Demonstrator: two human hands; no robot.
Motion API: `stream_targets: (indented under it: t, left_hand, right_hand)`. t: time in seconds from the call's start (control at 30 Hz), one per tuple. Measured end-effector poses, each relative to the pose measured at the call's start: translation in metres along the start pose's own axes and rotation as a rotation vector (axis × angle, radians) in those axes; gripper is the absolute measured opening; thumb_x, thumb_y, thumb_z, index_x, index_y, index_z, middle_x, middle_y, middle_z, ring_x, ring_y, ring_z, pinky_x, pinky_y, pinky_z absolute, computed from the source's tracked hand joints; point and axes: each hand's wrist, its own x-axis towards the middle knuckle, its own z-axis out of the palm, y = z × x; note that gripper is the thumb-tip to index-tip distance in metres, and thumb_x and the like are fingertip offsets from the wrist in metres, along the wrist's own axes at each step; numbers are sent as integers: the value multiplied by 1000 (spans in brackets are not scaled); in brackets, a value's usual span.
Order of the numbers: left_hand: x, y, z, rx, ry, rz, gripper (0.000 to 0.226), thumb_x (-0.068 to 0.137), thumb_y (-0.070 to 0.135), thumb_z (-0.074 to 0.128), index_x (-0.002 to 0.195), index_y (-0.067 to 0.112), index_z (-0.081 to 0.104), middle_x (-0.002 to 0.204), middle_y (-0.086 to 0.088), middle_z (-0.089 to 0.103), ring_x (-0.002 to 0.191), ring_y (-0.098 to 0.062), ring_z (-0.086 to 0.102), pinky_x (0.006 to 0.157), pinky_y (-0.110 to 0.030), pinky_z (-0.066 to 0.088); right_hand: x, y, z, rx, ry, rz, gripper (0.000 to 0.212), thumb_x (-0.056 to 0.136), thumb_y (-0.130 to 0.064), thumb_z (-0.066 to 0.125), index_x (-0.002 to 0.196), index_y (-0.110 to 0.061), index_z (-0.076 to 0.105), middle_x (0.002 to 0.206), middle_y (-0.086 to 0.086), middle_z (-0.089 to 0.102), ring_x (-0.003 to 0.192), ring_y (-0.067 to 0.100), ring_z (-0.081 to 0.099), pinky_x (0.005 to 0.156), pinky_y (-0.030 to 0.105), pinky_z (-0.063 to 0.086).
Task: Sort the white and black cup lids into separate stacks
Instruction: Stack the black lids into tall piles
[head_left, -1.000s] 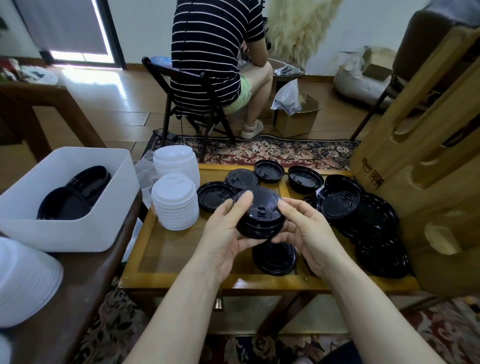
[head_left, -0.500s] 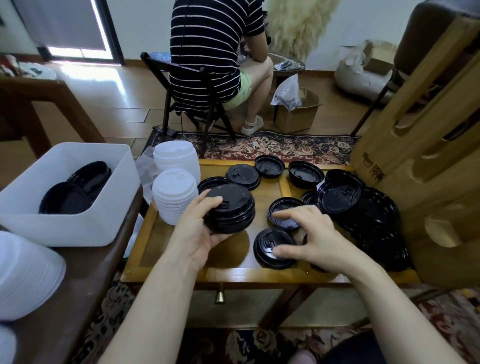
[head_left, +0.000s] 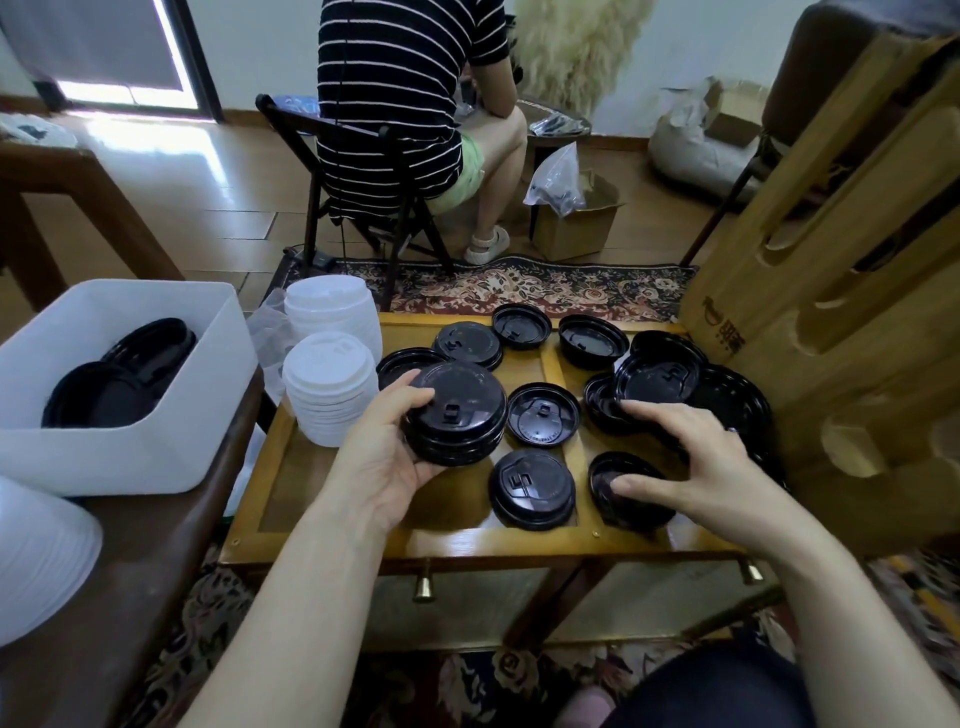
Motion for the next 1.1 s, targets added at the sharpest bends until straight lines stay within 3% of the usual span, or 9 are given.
stream_targets:
  t: [0.13,0.3,0.4,0.5,0.73,0.87,0.97,1.1]
  left_hand:
    - [0,-8,8,22,-13,-28,32,94,9,58,124,18,63,92,-5,77,76,-18,74,52,-30,58]
    - [-2,-17,12,88,-27,-33,40,93,12,62,132,20,61,116,-9,71,96,-23,70,60,-35,59]
    - [-2,-19,16,92,-46,-40,38,93,13,62,130,22,63,118,-9,71,100,-24,69,65,-37,59]
    - [-2,-21,19,94,-56,-46,36,93,13,62,127,24,65,117,-7,72,103,-25,68,68,-39,59]
    - [-5,-21,25,95,-43,-55,30,95,14,60,122,24,68,115,-9,73,106,-27,68,70,-40,58]
    - [-3,-18,25,72,-45,-62,27,96,16,59,121,22,69,115,-11,73,108,-30,68,68,-41,59]
    - [0,-15,23,64,-83,-55,33,95,14,57,125,23,66,119,-10,71,110,-30,67,72,-42,59]
    - [4,-13,22,55,-152,-25,44,91,7,56,131,24,61,113,-7,74,111,-28,68,77,-44,59]
  right_hand:
    - [-5,1,0,-69,17,8,56,88,-41,65,140,-37,44,138,-14,45,137,10,28,111,39,17]
    - [-6,0,-5,-115,5,78,55,91,-42,61,143,-35,41,140,-12,44,136,12,29,112,40,21]
    - [-4,4,-3,-76,212,98,50,92,-33,63,139,-27,48,132,-4,53,128,18,40,108,46,35]
    - [5,5,-11,-69,446,114,45,90,-26,65,133,-19,52,122,2,57,118,22,44,99,42,43]
    - [59,16,-26,-310,410,359,57,91,-47,58,138,-17,47,135,9,52,128,31,39,102,47,35]
    - [78,21,-23,-517,354,522,55,89,-55,54,125,-14,60,128,13,57,124,35,41,98,46,36]
    - [81,19,-19,-536,446,478,35,90,-41,57,111,-15,70,115,12,64,115,36,45,93,44,36]
    - [79,-6,-22,-414,695,349,27,90,-30,58,102,-10,71,97,14,69,101,38,53,86,43,39]
